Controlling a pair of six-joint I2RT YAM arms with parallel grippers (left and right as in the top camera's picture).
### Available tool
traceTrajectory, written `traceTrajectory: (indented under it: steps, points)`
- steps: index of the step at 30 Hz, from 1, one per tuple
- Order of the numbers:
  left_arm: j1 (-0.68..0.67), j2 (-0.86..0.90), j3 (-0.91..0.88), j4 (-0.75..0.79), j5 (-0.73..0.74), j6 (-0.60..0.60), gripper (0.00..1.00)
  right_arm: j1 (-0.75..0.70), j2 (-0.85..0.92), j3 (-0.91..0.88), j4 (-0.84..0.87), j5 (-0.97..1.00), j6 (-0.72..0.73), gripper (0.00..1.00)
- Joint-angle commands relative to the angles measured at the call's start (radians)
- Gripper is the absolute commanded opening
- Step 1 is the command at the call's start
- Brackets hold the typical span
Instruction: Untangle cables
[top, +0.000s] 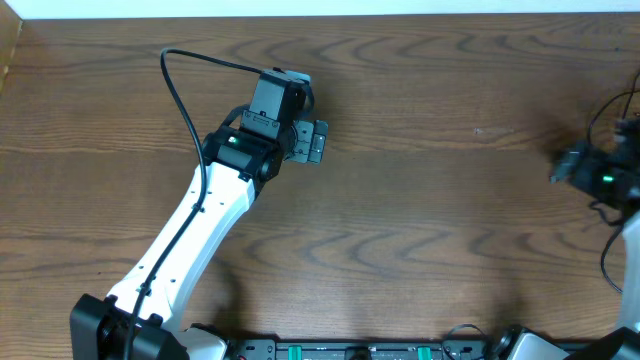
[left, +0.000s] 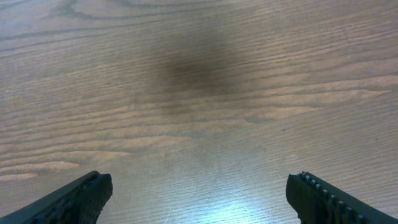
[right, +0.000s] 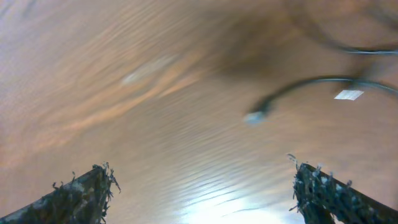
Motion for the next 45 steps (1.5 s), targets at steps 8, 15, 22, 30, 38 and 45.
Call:
traceTrajectory:
  steps: [8,15,22,30,38,45]
  points:
    - [0.003,-0.008,0.011,-0.002,-0.009,0.013,0.95,0.378,-0.012,0.003,-0.028,-0.048,0.009,0.99]
    - [0.003,-0.008,0.011,-0.002,-0.009,0.013,0.95,0.465,-0.012,0.003,-0.032,-0.048,0.010,0.99]
    - [0.003,-0.008,0.011,-0.002,-0.009,0.013,0.95,0.464,-0.012,0.003,-0.032,-0.048,0.010,0.99]
    - [0.003,-0.008,0.011,-0.002,-0.009,0.013,0.95,0.464,-0.012,0.003,-0.032,-0.048,0.010,0.99]
    - [0.003,-0.008,0.011,-0.002,-0.009,0.013,0.95,0.464,-0.012,0.003,-0.032,-0.048,0.010,0.99]
    - [0.003,-0.008,0.011,-0.002,-0.009,0.013,0.95,0.464,-0.012,0.003,-0.032,-0.048,0.010,0.99]
